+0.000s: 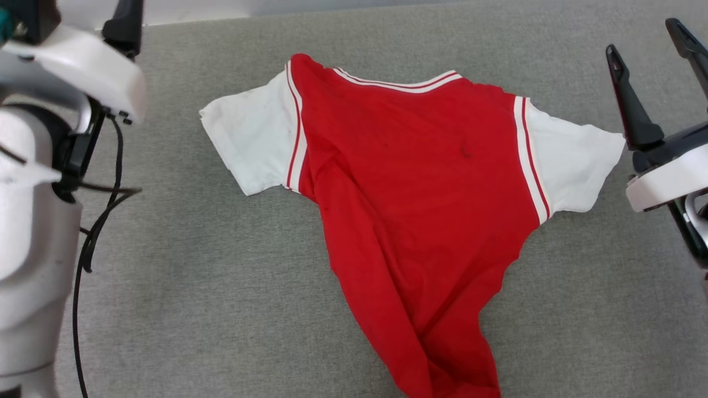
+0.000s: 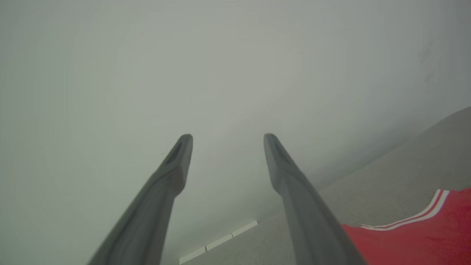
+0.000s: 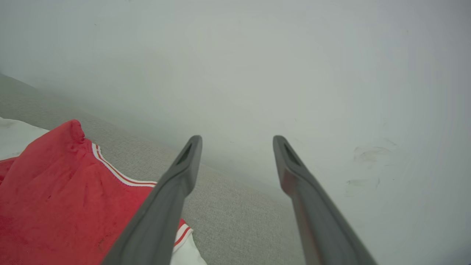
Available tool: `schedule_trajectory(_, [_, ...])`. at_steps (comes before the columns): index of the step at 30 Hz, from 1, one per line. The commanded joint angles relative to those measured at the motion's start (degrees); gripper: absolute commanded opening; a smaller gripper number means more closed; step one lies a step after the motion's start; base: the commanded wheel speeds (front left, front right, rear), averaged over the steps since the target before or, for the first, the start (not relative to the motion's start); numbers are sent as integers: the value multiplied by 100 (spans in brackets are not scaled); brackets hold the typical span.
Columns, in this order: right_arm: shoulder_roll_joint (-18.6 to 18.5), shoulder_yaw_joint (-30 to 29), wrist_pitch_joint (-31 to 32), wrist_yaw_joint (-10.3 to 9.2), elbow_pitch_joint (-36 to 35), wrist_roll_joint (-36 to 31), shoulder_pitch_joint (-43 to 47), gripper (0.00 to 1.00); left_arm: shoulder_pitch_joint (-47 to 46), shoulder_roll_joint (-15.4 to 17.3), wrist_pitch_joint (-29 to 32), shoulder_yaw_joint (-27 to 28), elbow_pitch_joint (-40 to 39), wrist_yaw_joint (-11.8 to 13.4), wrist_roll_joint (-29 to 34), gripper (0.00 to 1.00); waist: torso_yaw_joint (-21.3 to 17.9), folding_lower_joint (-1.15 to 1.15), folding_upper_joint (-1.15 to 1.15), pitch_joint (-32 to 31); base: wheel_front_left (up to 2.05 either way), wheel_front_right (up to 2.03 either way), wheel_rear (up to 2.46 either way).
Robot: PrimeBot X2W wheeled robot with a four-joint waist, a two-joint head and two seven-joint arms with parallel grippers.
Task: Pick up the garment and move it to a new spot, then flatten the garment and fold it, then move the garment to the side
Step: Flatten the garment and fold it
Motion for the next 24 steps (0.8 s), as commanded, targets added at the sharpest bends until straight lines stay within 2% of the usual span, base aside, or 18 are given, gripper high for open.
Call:
schedule_trajectory(1, [122,-85,55,-4,-233,-98,158,100,-288,189,382,-326,60,-2,-251,100,-108,0,0,122,0,0,0])
schedule_trajectory(3, [231,-143,117,-4,-458,-146,272,100,-530,447,1010,-762,218,0,-574,100,-162,0,0,199,0,0,0])
schedule_trajectory(9, [483,-241,182,-4,-943,-177,488,100,-1238,956,2843,-1826,683,-3,-1892,100,-318,0,0,475,0,0,0])
schedule_trajectory(14, [568,-190,212,-4,-1163,-183,521,100,-1659,1322,4235,-2373,1073,-3,-2758,100,-488,0,0,772,0,0,0])
schedule_trajectory(15, [568,-190,212,-4,-1163,-183,521,100,-1659,1322,4235,-2373,1073,-3,-2758,100,-488,0,0,772,0,0,0])
schedule_trajectory(16, [603,-152,244,-4,-1201,-178,486,100,-1783,1453,4707,-2518,1214,-4,-3021,100,-578,0,0,894,0,0,0])
schedule_trajectory(20, [625,-119,227,-4,-1139,-146,388,100,-1927,1567,5363,-2640,1474,-4,-3473,100,-702,0,0,1124,0,0,0])
schedule_trajectory(24, [656,-84,186,-4,-1066,-123,301,100,-1948,1590,5614,-2683,1644,-4,-3712,100,-794,0,0,1323,0,0,0])
